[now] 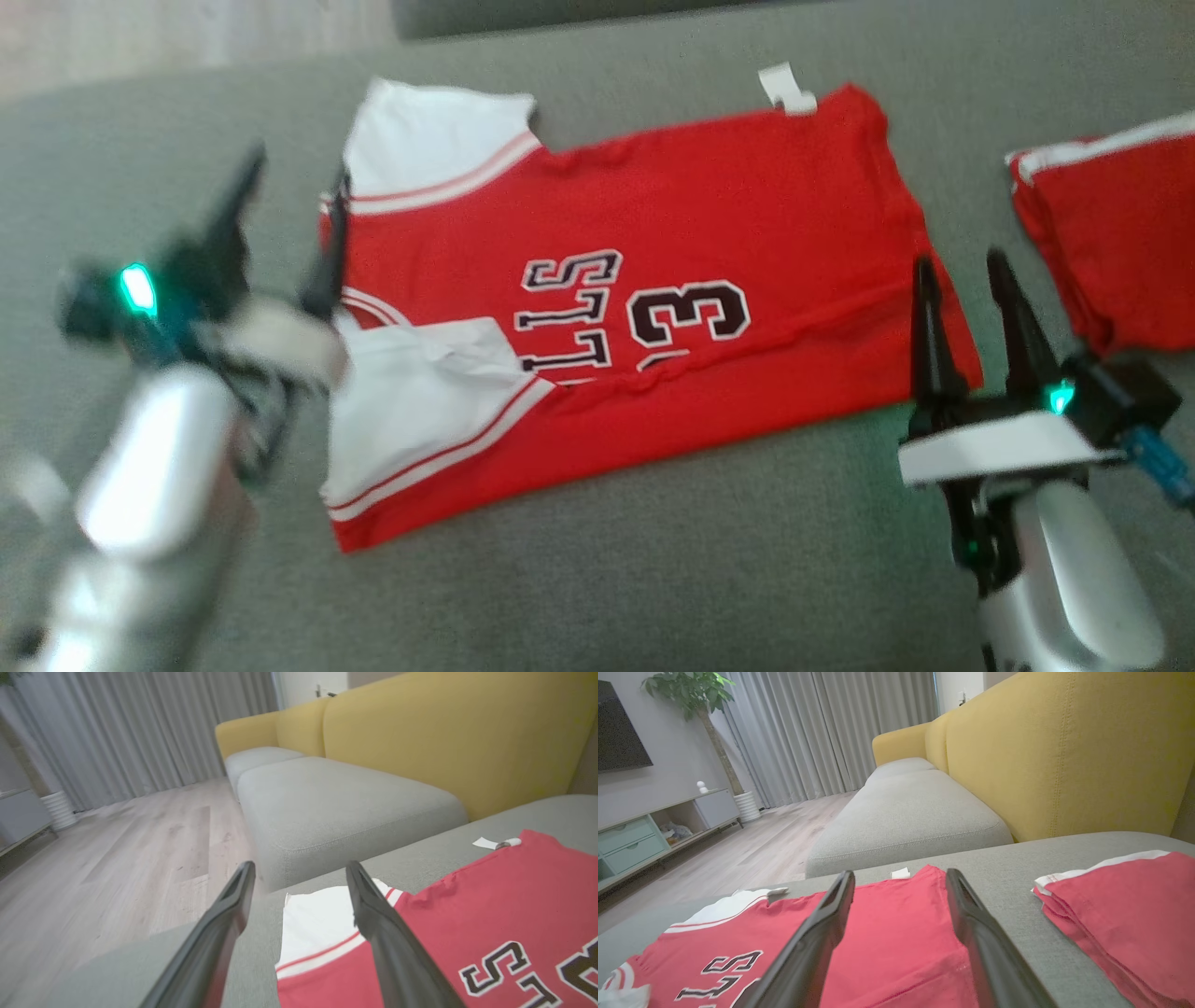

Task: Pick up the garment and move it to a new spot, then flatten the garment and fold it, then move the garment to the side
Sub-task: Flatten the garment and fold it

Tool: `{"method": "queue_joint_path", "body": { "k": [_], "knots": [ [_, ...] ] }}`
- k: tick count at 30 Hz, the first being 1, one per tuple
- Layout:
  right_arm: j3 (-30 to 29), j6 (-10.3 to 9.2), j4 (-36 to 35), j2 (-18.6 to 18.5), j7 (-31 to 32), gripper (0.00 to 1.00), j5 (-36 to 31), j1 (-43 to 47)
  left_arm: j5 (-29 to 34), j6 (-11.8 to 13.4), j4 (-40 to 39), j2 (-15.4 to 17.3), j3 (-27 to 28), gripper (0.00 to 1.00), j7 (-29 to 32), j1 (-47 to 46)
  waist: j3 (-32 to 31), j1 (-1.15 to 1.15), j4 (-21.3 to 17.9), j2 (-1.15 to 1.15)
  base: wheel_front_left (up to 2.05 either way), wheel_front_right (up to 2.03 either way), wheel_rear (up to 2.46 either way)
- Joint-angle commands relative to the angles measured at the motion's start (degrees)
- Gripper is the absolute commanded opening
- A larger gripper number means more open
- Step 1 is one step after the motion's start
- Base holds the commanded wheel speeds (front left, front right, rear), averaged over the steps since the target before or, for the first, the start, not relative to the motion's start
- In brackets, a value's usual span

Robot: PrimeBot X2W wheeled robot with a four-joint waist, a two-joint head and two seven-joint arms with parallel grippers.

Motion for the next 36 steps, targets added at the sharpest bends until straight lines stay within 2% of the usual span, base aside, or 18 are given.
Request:
{"method": "queue_joint_path", "body": {
  "k": [1,4,6,9,14,19,24,36],
  "knots": [
    [1.6,0.20,-2.4,-0.2,-0.6,1.00,0.5,-2.1,-0.2,-1.3,-0.5,2.9,1.7,1.00,1.6,-5.0,4.3,-0.01,-2.8,0.00,0.00,0.00,0.00],
    [2.5,0.20,-3.6,-0.2,-0.6,1.00,1.2,-3.4,-1.2,-5.3,4.6,5.5,0.6,1.00,9.0,-12.3,7.4,-0.01,-4.7,0.00,0.00,0.00,0.00],
    [3.1,0.20,-4.1,-0.2,-0.6,1.00,1.8,-3.9,-2.7,-6.7,8.1,6.9,-0.6,1.00,14.1,-16.2,8.9,-0.01,-5.8,0.00,0.00,0.00,0.00],
    [4.1,0.20,-4.9,-0.2,-0.6,1.00,3.4,-4.7,-5.1,-7.4,12.1,8.9,-1.9,1.00,19.7,-21.2,11.0,-0.01,-7.4,0.00,0.00,0.00,0.00],
    [5.1,0.20,-6.4,-0.2,-0.6,1.00,5.0,-5.6,-10.9,-7.6,15.9,11.4,-5.5,1.00,25.3,-26.3,13.4,-0.01,-9.3,0.00,0.00,0.00,0.00],
    [6.8,0.20,-7.8,-0.2,-0.6,1.00,6.0,-5.8,-15.7,-7.6,18.3,15.3,-8.2,1.00,27.3,-30.1,15.4,-0.01,-10.9,0.00,0.00,0.00,0.00],
    [7.5,0.20,-8.6,-0.2,-0.6,1.00,6.5,-5.7,-18.9,-7.6,21.5,17.3,-9.1,1.00,28.3,-32.9,17.3,-0.01,-12.5,0.00,0.00,0.00,0.00],
    [7.3,0.20,-8.5,-0.2,-0.6,1.00,6.8,-5.1,-24.9,-7.6,25.5,17.0,-11.3,1.00,28.5,-35.2,18.8,-0.01,-13.7,0.00,0.00,0.00,0.00]
  ]
}}
